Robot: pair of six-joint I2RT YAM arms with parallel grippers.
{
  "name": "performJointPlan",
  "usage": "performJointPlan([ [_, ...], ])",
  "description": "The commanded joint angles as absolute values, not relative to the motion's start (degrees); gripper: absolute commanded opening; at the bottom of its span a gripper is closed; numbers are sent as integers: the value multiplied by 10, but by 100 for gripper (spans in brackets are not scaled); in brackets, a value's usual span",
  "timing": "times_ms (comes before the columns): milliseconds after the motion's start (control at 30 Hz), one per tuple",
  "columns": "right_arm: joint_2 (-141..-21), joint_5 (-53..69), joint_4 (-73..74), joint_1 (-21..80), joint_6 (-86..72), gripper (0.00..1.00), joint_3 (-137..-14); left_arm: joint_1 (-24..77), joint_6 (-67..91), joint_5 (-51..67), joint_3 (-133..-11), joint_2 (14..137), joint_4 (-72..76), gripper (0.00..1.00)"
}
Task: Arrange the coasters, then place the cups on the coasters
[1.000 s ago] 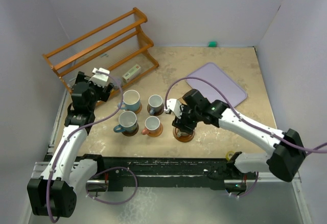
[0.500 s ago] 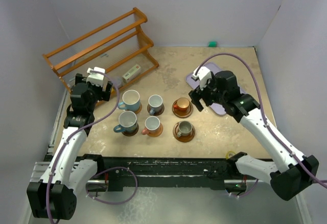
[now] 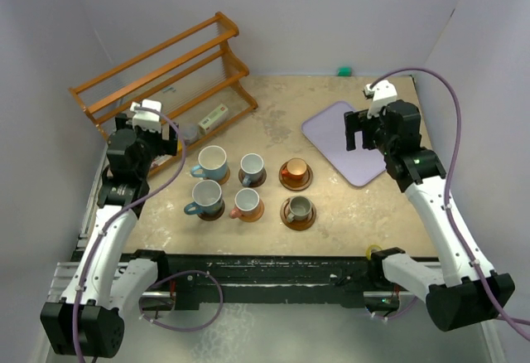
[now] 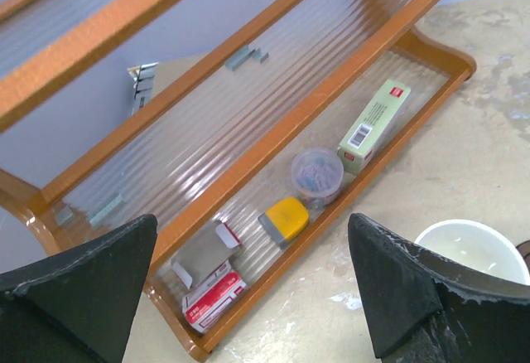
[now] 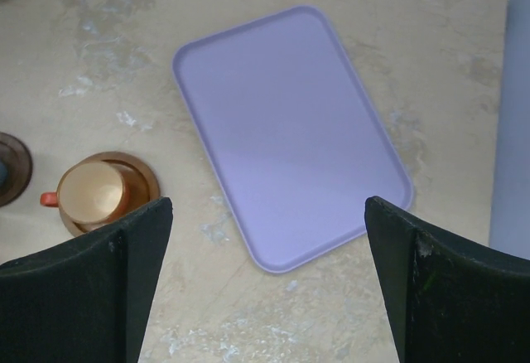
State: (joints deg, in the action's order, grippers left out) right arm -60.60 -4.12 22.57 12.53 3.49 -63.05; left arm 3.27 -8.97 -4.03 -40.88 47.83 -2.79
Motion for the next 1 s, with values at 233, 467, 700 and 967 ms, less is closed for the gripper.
performJointPlan([
  [233,-575,-126,177,80,21,100,-628,28,-27,0,-409,457,37,93],
  [467,-545,-121,141,65,26,100,-592,28,-32,-11,-414,437,5,95],
  [700,-514,-139,140,65,46,100,-579,28,-47,-49,-427,441,-9,95],
  [967,-492,-137,135,65,55,100,-578,28,-58,-60,-419,416,-16,95],
])
